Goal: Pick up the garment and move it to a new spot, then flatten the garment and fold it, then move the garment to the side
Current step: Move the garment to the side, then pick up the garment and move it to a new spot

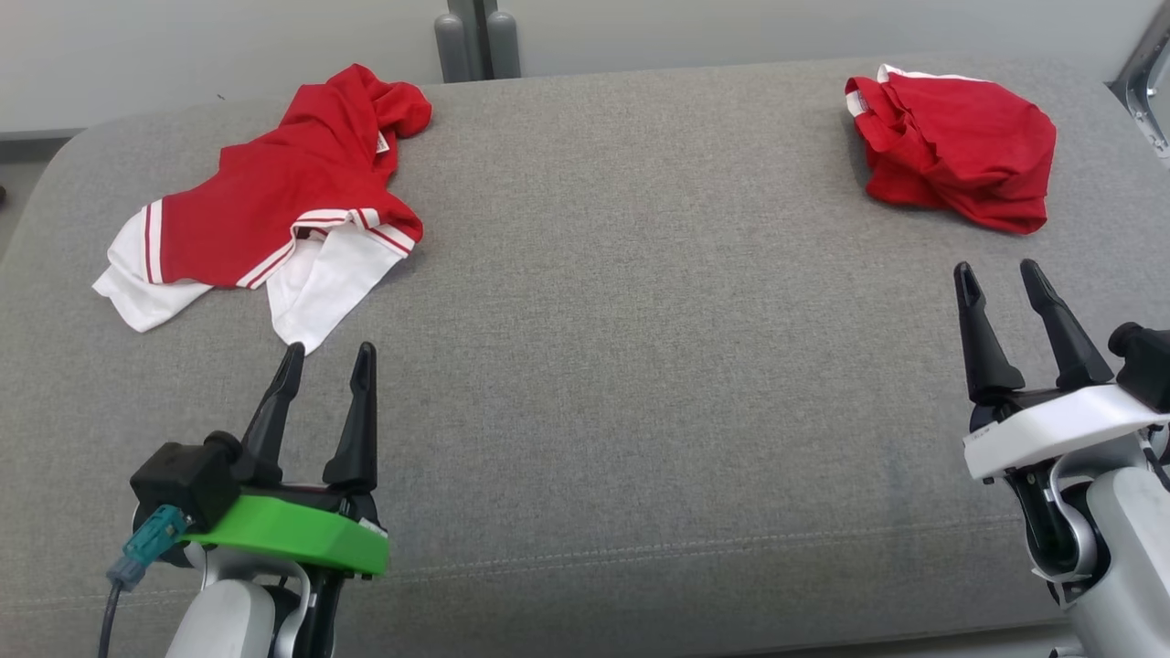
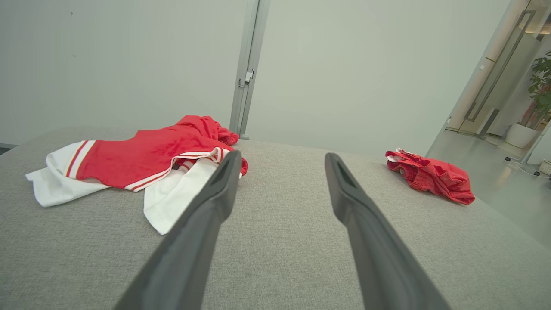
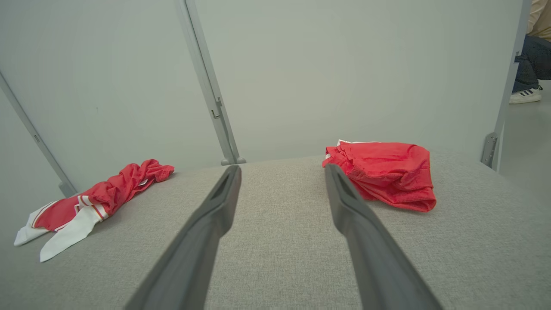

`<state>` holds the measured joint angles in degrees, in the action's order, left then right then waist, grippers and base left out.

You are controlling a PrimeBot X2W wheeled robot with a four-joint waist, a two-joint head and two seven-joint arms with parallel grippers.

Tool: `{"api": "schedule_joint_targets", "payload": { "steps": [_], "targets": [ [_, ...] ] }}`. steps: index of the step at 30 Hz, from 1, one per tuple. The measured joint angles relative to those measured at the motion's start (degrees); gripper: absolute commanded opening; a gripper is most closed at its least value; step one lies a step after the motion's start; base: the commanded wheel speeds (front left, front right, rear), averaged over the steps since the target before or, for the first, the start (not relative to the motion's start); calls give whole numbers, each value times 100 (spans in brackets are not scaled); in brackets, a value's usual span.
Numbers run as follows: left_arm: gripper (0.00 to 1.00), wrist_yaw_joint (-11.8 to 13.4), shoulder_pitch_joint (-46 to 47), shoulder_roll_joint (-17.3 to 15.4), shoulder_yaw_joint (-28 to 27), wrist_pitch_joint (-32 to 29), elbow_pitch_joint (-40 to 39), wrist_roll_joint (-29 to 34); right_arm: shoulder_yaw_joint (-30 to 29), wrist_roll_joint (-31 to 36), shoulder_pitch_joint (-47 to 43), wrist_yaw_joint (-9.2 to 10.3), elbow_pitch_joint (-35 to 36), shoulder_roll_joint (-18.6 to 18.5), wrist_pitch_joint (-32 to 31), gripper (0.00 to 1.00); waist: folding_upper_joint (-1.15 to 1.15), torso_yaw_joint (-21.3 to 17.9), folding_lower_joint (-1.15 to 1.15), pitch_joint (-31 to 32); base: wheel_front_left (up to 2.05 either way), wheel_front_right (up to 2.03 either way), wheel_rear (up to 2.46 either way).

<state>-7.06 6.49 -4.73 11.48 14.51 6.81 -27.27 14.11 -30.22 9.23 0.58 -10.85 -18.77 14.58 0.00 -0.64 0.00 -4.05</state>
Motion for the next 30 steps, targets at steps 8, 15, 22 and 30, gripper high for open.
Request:
{"api": "schedule_joint_targets", "payload": {
  "steps": [8,15,22,30],
  "targets": [
    [100,0,-8,29,-22,0,-32,32,-115,175,-272,53,316,80,0,100,0,51,0,-51,0,0,0],
    [100,0,-9,51,-33,0,-41,43,-176,237,-401,53,437,116,0,100,0,97,0,-66,0,0,0],
    [100,0,-11,66,-32,0,-13,66,-211,308,-494,45,555,134,0,100,0,167,0,-60,0,0,0],
    [100,0,-11,89,8,0,10,79,-256,364,-630,-3,681,132,0,100,0,367,0,-94,0,0,0]
  ]
}}
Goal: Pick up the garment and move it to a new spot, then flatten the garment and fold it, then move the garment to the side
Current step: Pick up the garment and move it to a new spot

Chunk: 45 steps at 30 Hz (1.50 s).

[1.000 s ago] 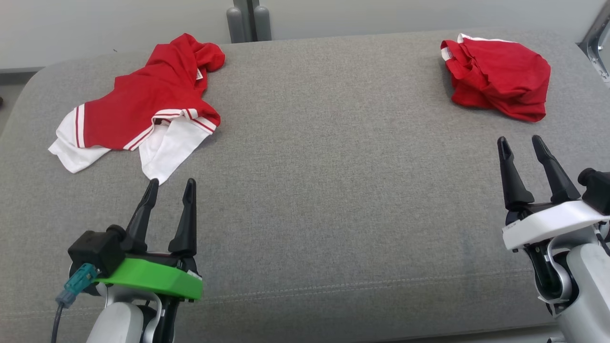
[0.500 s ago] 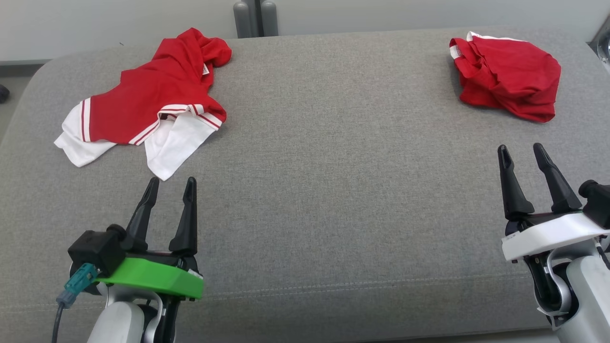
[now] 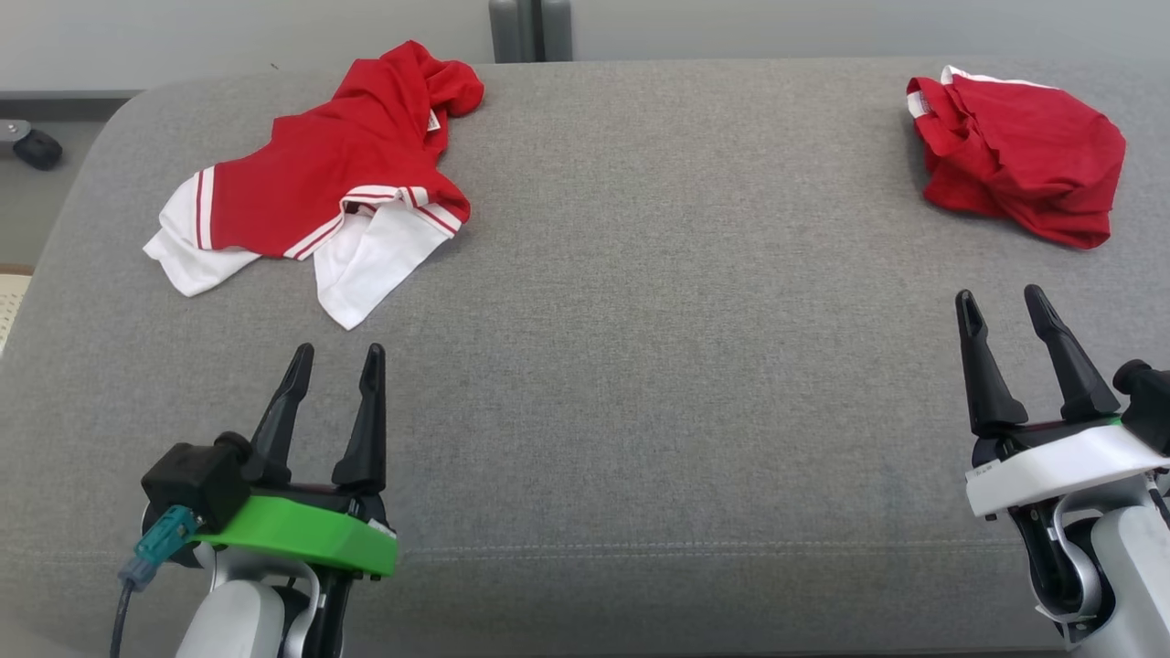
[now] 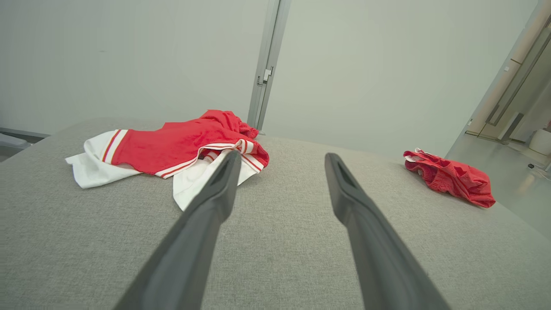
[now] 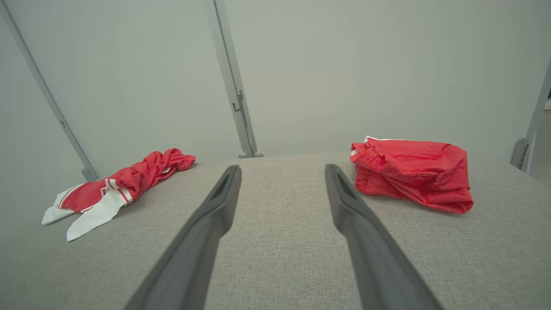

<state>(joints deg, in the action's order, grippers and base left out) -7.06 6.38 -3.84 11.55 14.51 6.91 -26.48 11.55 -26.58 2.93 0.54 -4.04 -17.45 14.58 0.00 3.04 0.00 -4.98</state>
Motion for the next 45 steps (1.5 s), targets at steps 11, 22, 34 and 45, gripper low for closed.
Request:
{"api": "schedule_joint_targets", "payload": {
  "steps": [11,22,34,45],
  "targets": [
    [100,0,9,37,40,0,13,8,57,182,-2,-121,74,-92,0,100,0,468,0,-154,0,0,0],
    [100,-4,457,-91,188,0,-8,254,136,276,260,-178,250,-204,-22,100,0,875,0,-538,0,0,0],
    [100,-5,1731,-127,328,-115,142,257,156,430,866,-203,415,-333,-208,100,0,1234,0,-1271,0,0,0],
    [100,-7,3426,35,285,-677,1010,-34,221,609,1522,-243,637,-432,-388,100,0,1545,0,-1989,0,0,0]
  ]
}}
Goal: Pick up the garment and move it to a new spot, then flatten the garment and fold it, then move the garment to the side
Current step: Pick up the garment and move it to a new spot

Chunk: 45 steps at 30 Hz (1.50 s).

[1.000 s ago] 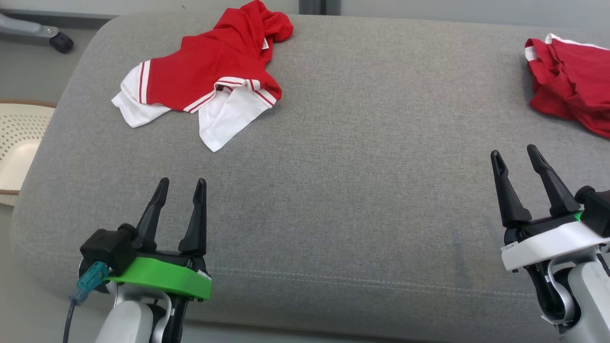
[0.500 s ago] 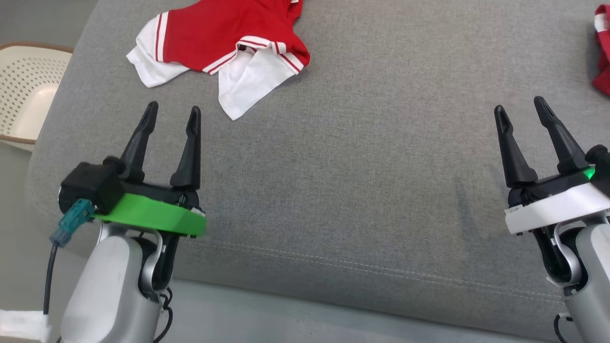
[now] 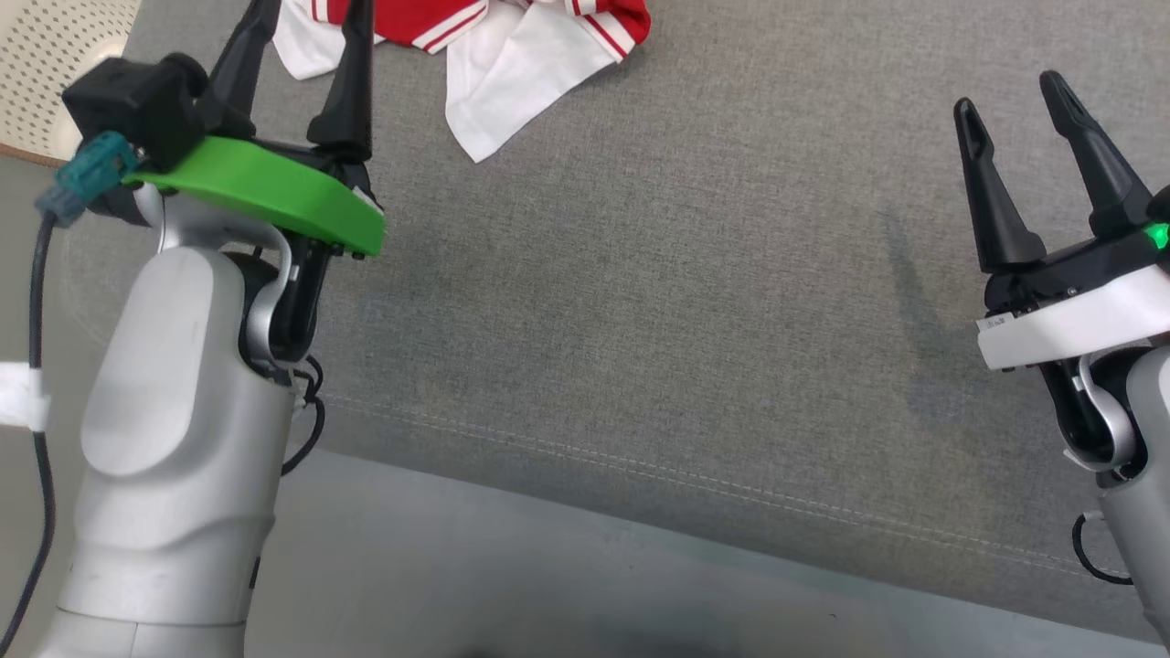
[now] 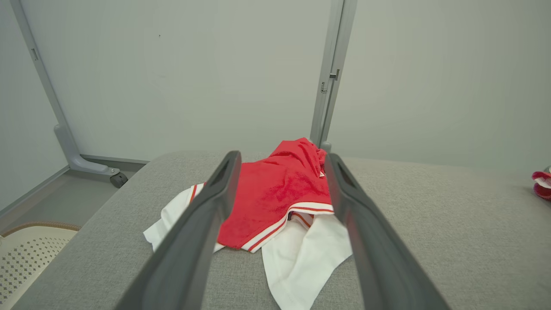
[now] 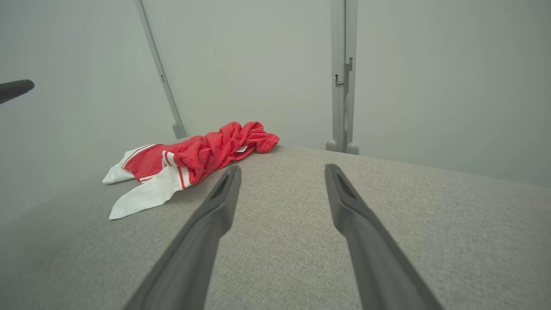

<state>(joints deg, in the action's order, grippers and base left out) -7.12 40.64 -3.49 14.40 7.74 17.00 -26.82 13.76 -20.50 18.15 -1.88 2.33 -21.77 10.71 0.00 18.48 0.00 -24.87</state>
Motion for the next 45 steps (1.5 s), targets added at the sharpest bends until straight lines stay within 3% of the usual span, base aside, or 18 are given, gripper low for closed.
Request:
{"api": "schedule_joint_targets", "payload": {
  "steps": [13,27,35,36,37,38,39,45],
  "targets": [
    [100,69,1580,55,-309,-661,1629,-123,205,201,566,-60,159,-3,-178,100,0,-223,1,-883,0,0,0],
    [100,100,2186,116,-679,-916,2959,-784,260,413,1027,-60,312,12,-127,100,0,-782,1,-1410,0,0,0],
    [100,59,2486,46,-525,-1109,3623,-691,229,552,1139,-46,433,1,-33,100,0,-949,1,-1522,0,0,0],
    [91,58,2525,38,-514,-1135,3679,-692,230,552,1141,-46,433,3,-33,100,0,-954,0,-1523,0,0,0],
    [42,58,2561,32,-501,-1155,3732,-690,230,552,1147,-45,433,5,-31,100,0,-958,0,-1521,0,0,0],
    [9,58,2591,26,-485,-1155,3774,-657,231,553,1160,-45,433,7,-15,100,0,-960,0,-1518,0,0,0],
    [0,58,2624,19,-475,-1145,3809,-622,232,553,1175,-45,433,9,-13,100,0,-963,0,-1515,0,0,0],
    [0,57,2664,33,-460,-839,4038,-501,231,595,1182,7,339,22,96,100,0,-959,0,-1402,0,0,0]
  ]
}}
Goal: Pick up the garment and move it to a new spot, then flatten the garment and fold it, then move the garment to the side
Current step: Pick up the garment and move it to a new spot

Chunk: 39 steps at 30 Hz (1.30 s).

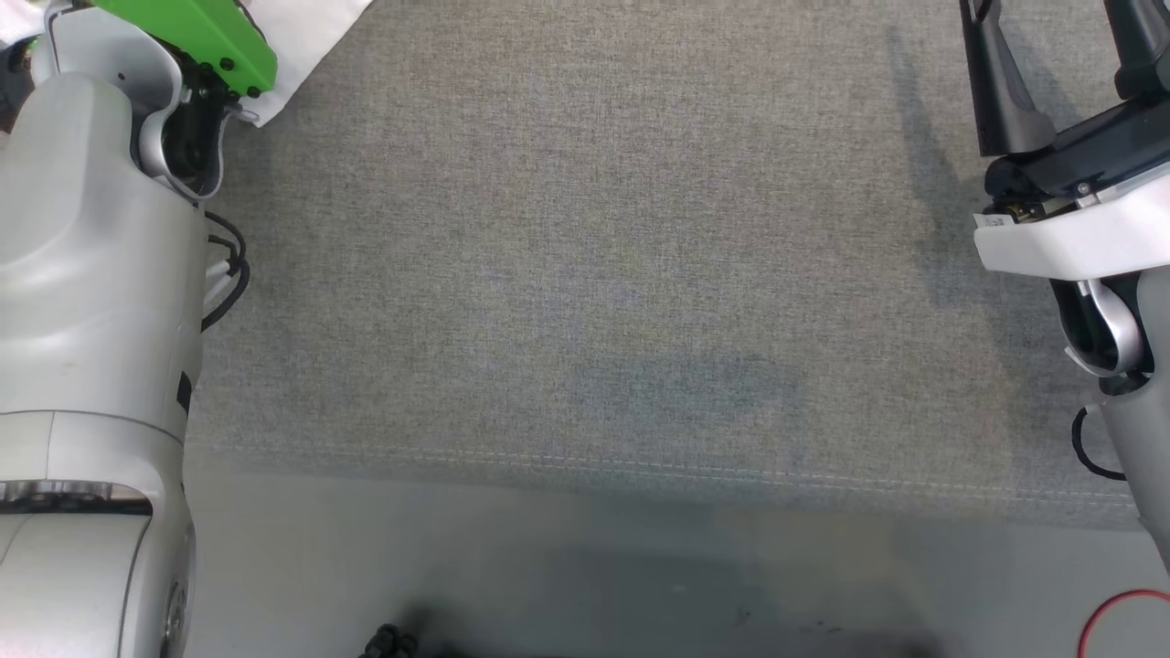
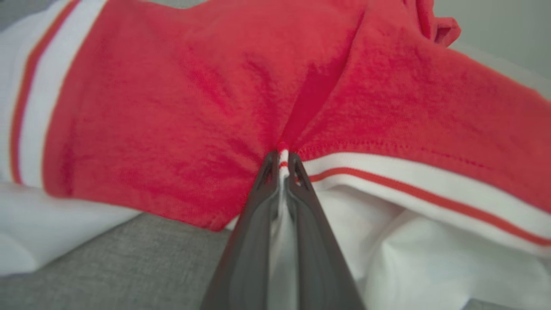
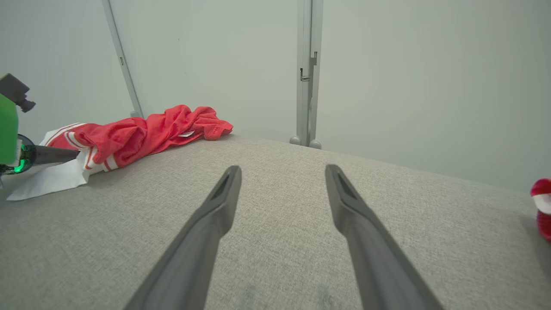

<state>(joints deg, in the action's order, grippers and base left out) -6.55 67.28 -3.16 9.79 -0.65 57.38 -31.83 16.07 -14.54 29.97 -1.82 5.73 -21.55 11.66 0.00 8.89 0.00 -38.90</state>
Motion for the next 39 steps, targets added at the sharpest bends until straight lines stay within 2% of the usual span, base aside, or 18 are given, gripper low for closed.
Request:
{"api": "schedule_joint_targets", "payload": {
  "steps": [7,11,17,30,37,39],
  "targets": [
    [0,-52,1,19,238,436,122,142,3,-4,0,0,-233,138,148,100,0,21,0,298,0,0,0],
    [0,-57,2,-11,690,633,81,427,-3,-58,-24,0,-450,305,220,100,0,14,0,616,0,0,0],
    [0,-57,-7,-13,1271,687,-296,425,-83,-287,-256,41,-694,548,281,100,0,-62,0,1055,0,0,0],
    [0,-57,-559,58,2383,965,-1340,-309,-337,-528,-776,9,-996,973,293,100,0,-470,-1,2049,0,0,0],
    [0,-57,-1268,114,2753,1095,-1813,-939,-374,-569,-1265,-73,-1136,1076,293,100,0,-859,-1,2554,0,0,0],
    [0,-57,-1441,127,2860,1072,-2064,-1202,-426,-570,-1361,-87,-1092,1076,293,100,0,-1082,-1,2710,0,0,0]
  ]
}}
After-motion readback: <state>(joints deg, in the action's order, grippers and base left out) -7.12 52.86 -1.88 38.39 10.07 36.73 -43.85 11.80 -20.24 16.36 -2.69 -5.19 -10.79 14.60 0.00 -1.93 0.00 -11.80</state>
